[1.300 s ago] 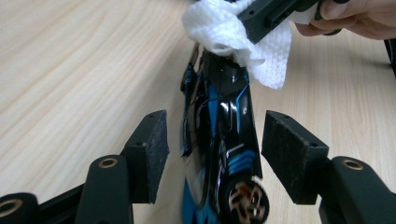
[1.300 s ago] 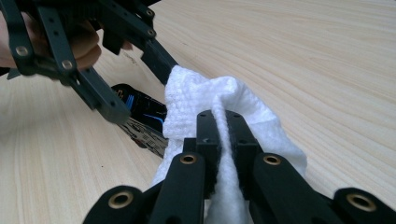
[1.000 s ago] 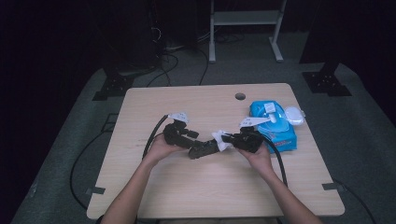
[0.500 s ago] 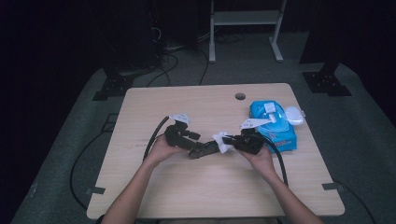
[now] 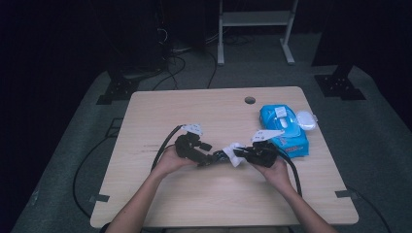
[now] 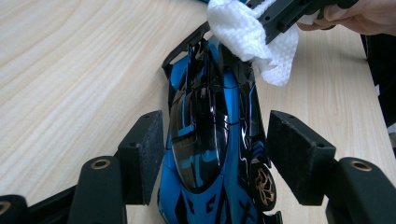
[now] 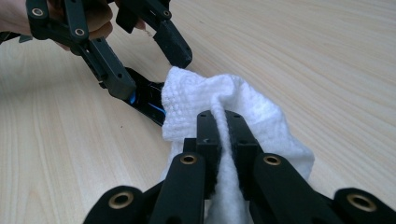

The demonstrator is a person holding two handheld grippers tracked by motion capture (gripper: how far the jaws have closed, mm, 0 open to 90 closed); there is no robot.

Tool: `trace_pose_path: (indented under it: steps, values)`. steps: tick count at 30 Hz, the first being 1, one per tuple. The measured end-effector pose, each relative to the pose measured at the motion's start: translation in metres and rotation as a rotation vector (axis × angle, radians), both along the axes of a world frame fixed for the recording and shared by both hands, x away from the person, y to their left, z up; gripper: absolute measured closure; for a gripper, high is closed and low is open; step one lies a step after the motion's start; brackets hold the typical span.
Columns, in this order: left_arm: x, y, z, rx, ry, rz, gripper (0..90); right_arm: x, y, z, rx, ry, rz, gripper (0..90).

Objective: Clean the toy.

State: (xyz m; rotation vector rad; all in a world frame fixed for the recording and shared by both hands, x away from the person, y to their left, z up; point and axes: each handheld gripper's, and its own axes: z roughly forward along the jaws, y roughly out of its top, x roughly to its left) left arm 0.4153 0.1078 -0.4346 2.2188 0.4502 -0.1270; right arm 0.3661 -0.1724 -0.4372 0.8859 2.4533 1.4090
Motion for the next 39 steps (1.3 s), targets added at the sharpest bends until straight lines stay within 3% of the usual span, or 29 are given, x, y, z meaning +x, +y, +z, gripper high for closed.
trace_pose_path:
  steps: [18, 24, 30, 33, 35, 39]
  values:
    - [-0.014, -0.014, -0.011, 0.058, -0.053, -0.027, 32.7, -0.014, -0.004, -0.010, -0.028, 0.017, 0.012, 84.8]
    - [-0.019, -0.020, -0.016, 0.092, -0.090, -0.028, 29.4, -0.014, -0.005, -0.015, -0.039, 0.031, 0.014, 84.8]
    - [-0.030, -0.027, -0.018, 0.132, -0.211, -0.025, 27.6, -0.013, -0.007, -0.020, -0.058, 0.056, 0.013, 84.8]
    - [-0.034, -0.030, -0.021, 0.179, -0.227, -0.033, 23.6, -0.014, -0.006, -0.022, -0.080, 0.060, 0.014, 84.7]
    - [-0.036, -0.031, -0.024, 0.204, -0.237, -0.045, 22.8, -0.019, -0.002, -0.020, -0.097, 0.036, 0.027, 84.7]
    - [-0.035, -0.029, -0.024, 0.198, -0.227, -0.042, 22.1, -0.025, 0.008, -0.011, -0.095, 0.005, 0.049, 84.7]
